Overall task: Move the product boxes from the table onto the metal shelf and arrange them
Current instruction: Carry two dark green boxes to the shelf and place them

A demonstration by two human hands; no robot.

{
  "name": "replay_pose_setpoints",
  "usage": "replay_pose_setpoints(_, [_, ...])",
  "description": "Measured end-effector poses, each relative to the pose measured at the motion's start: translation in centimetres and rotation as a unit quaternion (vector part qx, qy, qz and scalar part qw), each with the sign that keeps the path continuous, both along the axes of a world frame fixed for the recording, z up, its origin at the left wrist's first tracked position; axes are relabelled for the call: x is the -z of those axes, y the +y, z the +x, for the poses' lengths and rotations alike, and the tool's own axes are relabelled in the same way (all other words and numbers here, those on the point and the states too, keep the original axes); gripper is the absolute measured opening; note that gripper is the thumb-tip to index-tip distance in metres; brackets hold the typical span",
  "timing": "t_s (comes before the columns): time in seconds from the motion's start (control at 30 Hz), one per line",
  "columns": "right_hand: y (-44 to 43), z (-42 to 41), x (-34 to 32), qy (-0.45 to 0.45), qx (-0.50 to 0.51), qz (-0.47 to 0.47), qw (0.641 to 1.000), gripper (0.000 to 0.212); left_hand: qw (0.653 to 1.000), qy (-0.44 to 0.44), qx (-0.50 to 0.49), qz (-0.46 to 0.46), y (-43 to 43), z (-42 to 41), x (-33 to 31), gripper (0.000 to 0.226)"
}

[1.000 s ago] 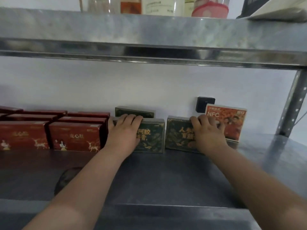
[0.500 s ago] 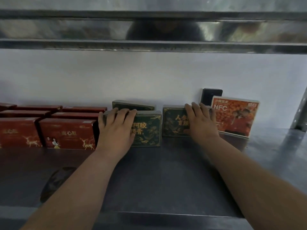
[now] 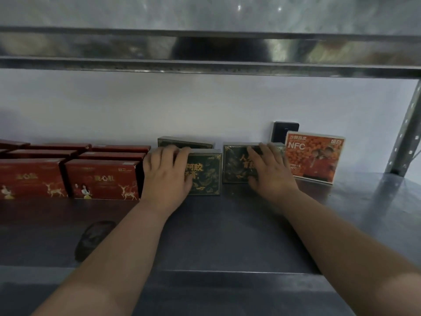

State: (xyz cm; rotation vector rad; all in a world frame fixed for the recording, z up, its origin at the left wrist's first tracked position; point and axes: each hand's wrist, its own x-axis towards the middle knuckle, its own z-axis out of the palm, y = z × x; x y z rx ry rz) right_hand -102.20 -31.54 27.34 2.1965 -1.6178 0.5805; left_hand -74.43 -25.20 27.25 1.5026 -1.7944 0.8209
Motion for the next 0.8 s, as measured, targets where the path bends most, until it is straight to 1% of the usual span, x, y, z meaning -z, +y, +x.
replay_pose_setpoints(0.03, [0.4, 0.0, 0.4, -0.025, -0.009, 0.011, 1.000, 0.080, 0.999, -0.005, 0.028, -0.023, 0.4, -0.2, 0.1, 0.052])
replay_pose_setpoints(0.07, [0.7, 0.0, 0.8, -0.054, -0.013, 0.038, 0.998, 0.077, 0.998, -0.016, 0.061, -0.026, 0.7, -0.5, 0.1, 0.041])
replay_pose_setpoints(0.1, [1.2, -0.1, 1.2, -0.080, -0.014, 0.084, 0.993, 0.075, 0.995, -0.032, 0.095, -0.007, 1.1, -0.9, 0.1, 0.031])
replay_pose_setpoints(0.17, [2.3, -0.1, 1.6, -0.100, -0.011, 0.193, 0.976, 0.063, 0.985, -0.068, 0.136, 0.086, 1.7, -1.8, 0.3, 0.020])
replay_pose_setpoints(0.2, [2.9, -0.1, 1.6, -0.093, -0.011, 0.225, 0.970, 0.053, 0.975, -0.078, 0.140, 0.153, 2.1, -2.3, 0.6, 0.021])
replay_pose_setpoints(0.23, [3.6, -0.1, 1.6, -0.086, -0.012, 0.237, 0.968, 0.045, 0.963, -0.075, 0.134, 0.223, 2.4, -2.6, 0.8, 0.025])
replay_pose_setpoints(0.3, [5.2, 0.0, 1.5, -0.077, -0.006, 0.239, 0.968, 0.045, 0.931, -0.040, 0.124, 0.342, 2.9, -3.1, 1.3, 0.033])
replay_pose_setpoints(0.37, [7.0, 0.0, 1.5, -0.050, 0.019, 0.251, 0.966, 0.049, 0.907, -0.005, 0.130, 0.401, 3.5, -3.4, 1.5, 0.043])
replay_pose_setpoints(0.43, [9.4, 0.1, 1.6, -0.037, 0.047, 0.264, 0.963, 0.050, 0.893, -0.002, 0.132, 0.431, 4.5, -3.6, 1.5, 0.055])
replay_pose_setpoints(0.53, [14.2, 0.0, 1.7, -0.030, 0.066, 0.261, 0.963, 0.050, 0.881, -0.046, 0.143, 0.448, 6.8, -4.2, 1.8, 0.063])
replay_pose_setpoints(0.63, [18.4, -0.1, 2.8, -0.026, 0.080, 0.230, 0.970, 0.051, 0.877, -0.070, 0.192, 0.434, 9.7, -4.8, 2.4, 0.062])
replay_pose_setpoints(0.7, [21.0, -0.1, 4.2, -0.037, 0.099, 0.203, 0.974, 0.056, 0.891, -0.094, 0.201, 0.397, 11.7, -5.2, 3.2, 0.062])
replay_pose_setpoints(0.77, [24.2, 0.0, 5.9, -0.060, 0.084, 0.150, 0.983, 0.063, 0.909, -0.134, 0.184, 0.349, 13.8, -5.8, 4.3, 0.064])
replay_pose_setpoints(0.8, [26.0, 0.0, 6.8, -0.068, 0.073, 0.133, 0.986, 0.061, 0.916, -0.148, 0.176, 0.329, 14.8, -6.0, 5.1, 0.065])
